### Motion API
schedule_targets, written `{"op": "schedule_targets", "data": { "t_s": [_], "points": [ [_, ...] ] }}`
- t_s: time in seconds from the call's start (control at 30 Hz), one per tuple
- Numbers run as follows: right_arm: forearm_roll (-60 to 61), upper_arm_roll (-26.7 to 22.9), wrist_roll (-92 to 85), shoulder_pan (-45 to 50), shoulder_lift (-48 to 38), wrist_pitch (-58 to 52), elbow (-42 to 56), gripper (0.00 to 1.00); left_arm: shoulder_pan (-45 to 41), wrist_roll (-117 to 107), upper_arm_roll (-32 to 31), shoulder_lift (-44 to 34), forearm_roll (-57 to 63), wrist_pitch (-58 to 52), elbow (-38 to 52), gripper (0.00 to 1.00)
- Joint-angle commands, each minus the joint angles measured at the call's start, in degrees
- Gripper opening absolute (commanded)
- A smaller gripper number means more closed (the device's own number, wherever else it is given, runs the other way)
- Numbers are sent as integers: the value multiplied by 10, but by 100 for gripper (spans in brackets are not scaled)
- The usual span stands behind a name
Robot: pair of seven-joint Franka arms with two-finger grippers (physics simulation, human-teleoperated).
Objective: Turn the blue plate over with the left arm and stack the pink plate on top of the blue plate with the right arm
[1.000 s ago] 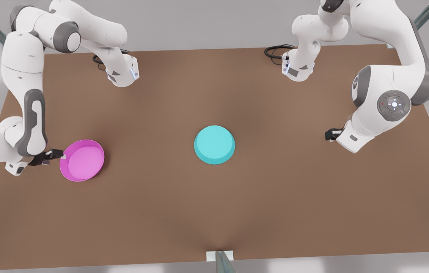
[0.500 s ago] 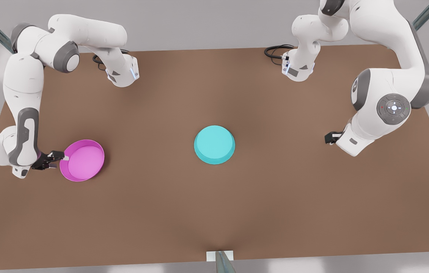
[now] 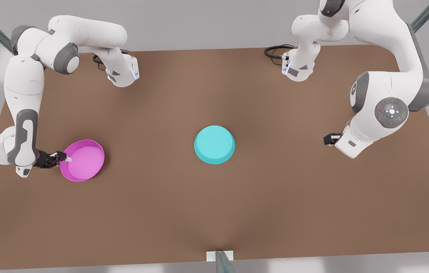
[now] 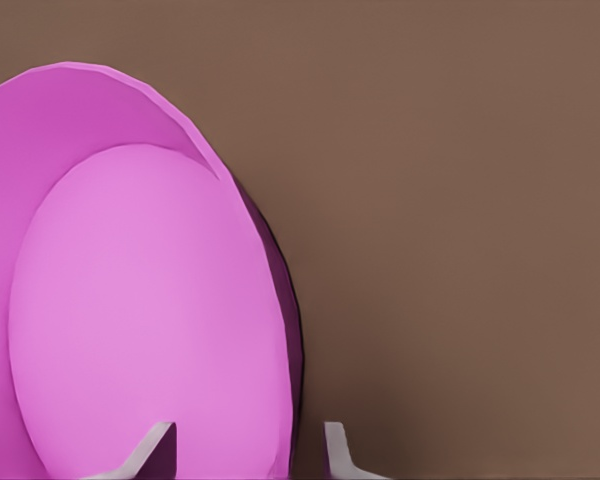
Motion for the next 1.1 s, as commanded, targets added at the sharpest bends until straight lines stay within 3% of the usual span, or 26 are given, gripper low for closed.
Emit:
{"op": "schedule_targets", "data": {
  "t_s": [0.0,0.07,0.27,0.33,0.67,1.07],
  "points": [
    [0,0,0,0,0,0,0,42,-1,0,0,1,0,0,1,100],
    [0,-1,0,-1,0,0,-1,44,-1,0,0,3,0,0,0,100],
    [1,0,0,0,3,5,0,34,-1,0,0,8,0,1,3,100],
    [1,-1,0,0,3,6,0,21,-1,0,0,8,0,1,3,100],
    [0,-1,-9,4,0,0,1,21,-1,-1,0,8,0,1,4,100],
    [-1,14,58,35,-65,7,-54,21,-1,3,0,10,0,1,11,100]
  ]
}}
